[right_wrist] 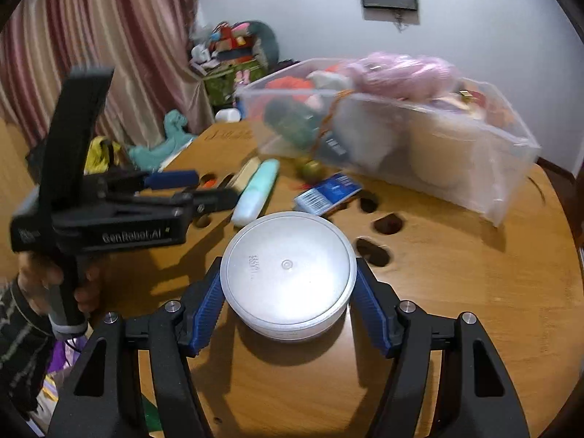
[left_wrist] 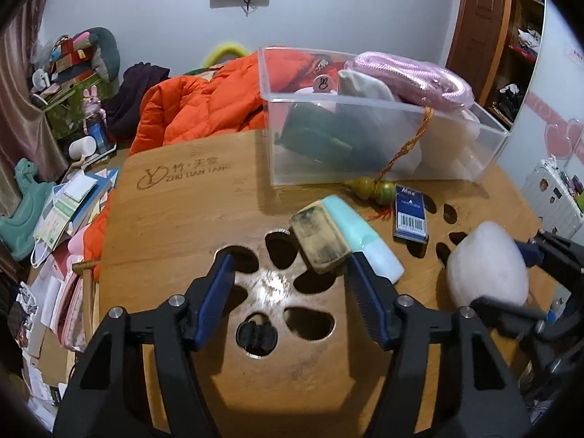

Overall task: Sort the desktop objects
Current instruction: 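Grasp the white round case with the right tool while the left tool grasps the beige soap bar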

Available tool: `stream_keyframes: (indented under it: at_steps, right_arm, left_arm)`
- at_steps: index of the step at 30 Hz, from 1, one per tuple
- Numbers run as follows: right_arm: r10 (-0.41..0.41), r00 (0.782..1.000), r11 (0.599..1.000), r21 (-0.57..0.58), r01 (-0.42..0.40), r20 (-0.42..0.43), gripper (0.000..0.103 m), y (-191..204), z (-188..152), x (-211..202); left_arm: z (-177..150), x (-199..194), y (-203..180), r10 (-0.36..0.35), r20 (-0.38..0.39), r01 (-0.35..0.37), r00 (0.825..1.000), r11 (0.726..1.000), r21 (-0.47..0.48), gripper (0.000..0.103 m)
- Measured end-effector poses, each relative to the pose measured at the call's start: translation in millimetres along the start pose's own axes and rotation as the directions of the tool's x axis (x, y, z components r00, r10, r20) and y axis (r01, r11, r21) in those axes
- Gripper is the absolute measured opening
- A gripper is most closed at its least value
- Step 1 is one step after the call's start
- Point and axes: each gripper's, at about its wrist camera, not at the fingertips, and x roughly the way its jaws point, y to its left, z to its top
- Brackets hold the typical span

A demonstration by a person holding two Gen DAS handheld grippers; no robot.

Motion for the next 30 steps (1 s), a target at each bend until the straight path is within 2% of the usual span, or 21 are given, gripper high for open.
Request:
stream_keyframes:
  at_steps: [4, 17, 21, 30]
  right_arm:
    - [-0.011, 1.0, 1.0, 0.018, 0.01, 0.028, 0.063, -11, 6, -7]
    - [0.006, 0.999, 0.998, 0.064, -0.008, 0.038, 0.063, -34, 6, -7]
    - [0.012, 0.999, 0.997, 0.082, -0.016, 0.039, 0.063, -41, 3, -10]
    - [0.032, 0.999, 0.99, 0.137, -0.036, 0.031, 0.063, -54, 0, -9]
  left_arm:
    - [6, 7, -4, -0.019, -0.027, 0.02, 0.999, 1.0, 0.014, 0.058]
    - [22, 23, -25, 0.026, -0.035, -0.022, 0.999, 0.993, 0.118, 0.057]
    - [23, 24, -27, 0.022, -0.024, -0.019, 0.999, 0.993, 0.12, 0.043]
    - [22, 17, -19, 0.027, -0.004, -0.026, 1.0, 0.996, 0.079, 0.043]
